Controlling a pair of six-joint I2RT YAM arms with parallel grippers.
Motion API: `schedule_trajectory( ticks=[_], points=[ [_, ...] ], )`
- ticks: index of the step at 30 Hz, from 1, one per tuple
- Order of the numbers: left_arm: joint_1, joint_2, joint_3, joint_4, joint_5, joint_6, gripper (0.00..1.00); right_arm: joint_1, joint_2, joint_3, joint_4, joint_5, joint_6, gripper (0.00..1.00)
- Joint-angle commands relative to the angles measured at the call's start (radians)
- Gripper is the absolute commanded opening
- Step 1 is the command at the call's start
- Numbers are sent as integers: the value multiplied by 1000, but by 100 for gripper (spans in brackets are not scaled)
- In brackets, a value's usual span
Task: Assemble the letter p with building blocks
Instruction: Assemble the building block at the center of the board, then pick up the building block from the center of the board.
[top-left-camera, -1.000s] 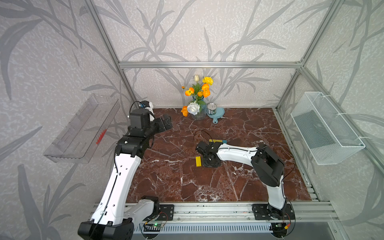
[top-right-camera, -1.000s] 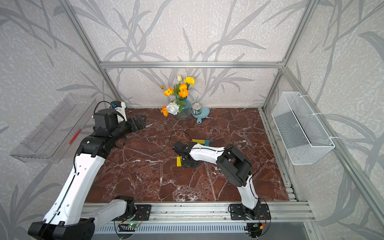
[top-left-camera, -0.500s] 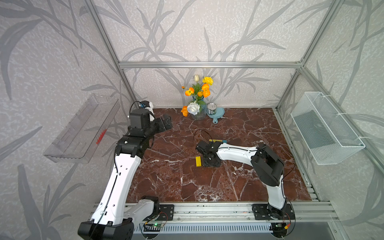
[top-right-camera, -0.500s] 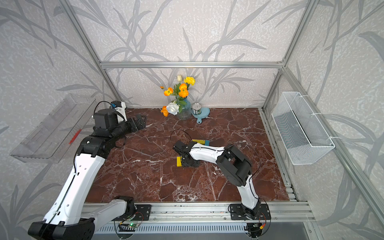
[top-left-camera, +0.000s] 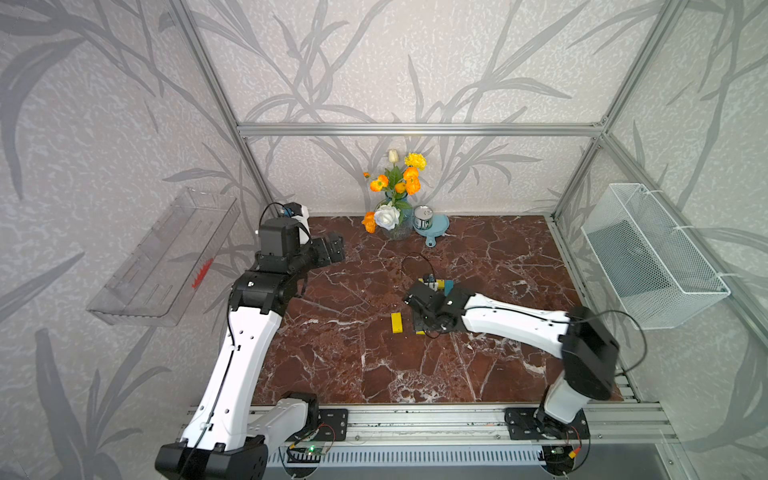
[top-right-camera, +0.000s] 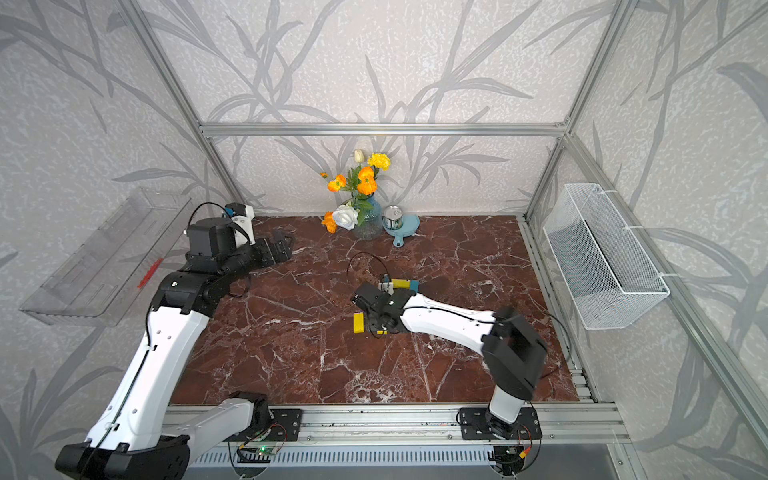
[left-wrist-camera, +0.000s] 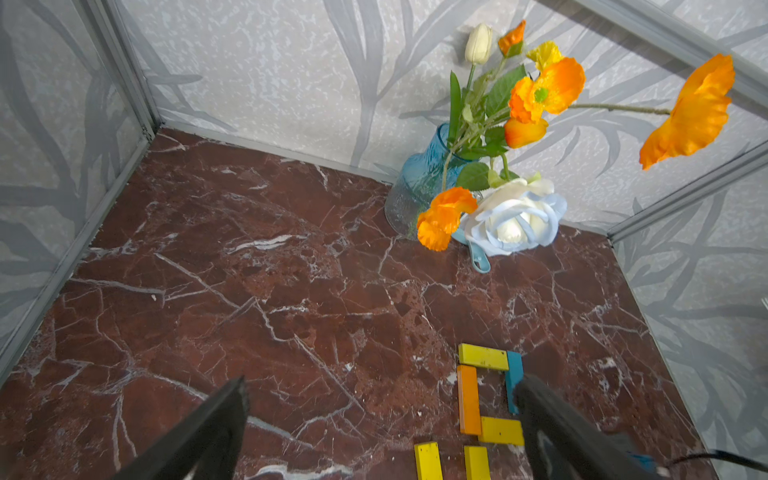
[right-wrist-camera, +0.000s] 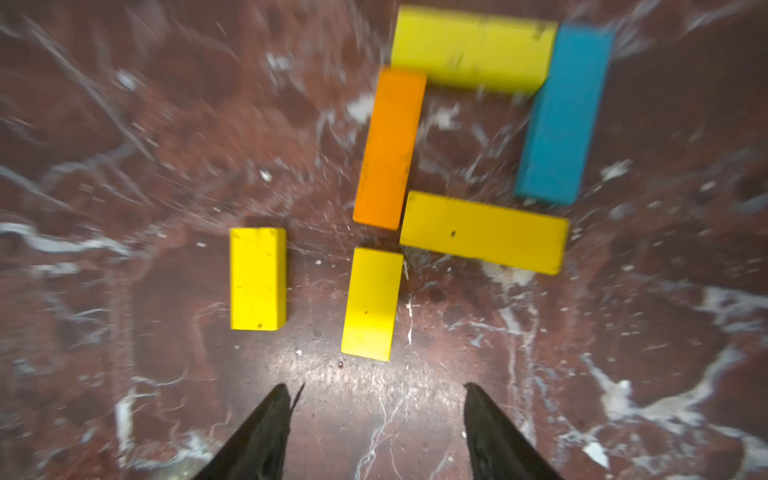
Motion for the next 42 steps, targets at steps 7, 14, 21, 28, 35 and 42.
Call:
schedule_trajectory(
  ticks=[7,14,21,28,35,42],
  points=[
    [-185,91,-45,-182,16,-11,94,-302,-477,-224,55,-53,-286,65],
    [-420,300,-102,-219,-137,-116,92,-397,-455,-272,78,-161,-379,67],
    [-518,435,-149,-146,-209,-262,89,-441,-427,-321,136,-209,-403,68],
    [-553,471,-223,-65,-232,-381,87,-496,-448,-347,144,-251,-434,68],
    [-568,536,-250,-13,-249,-427,85,-500,-439,-353,142,-260,-452,68],
    [-571,602,-220,65,-232,-441,85,-501,-446,-367,141,-255,-451,68]
  ],
)
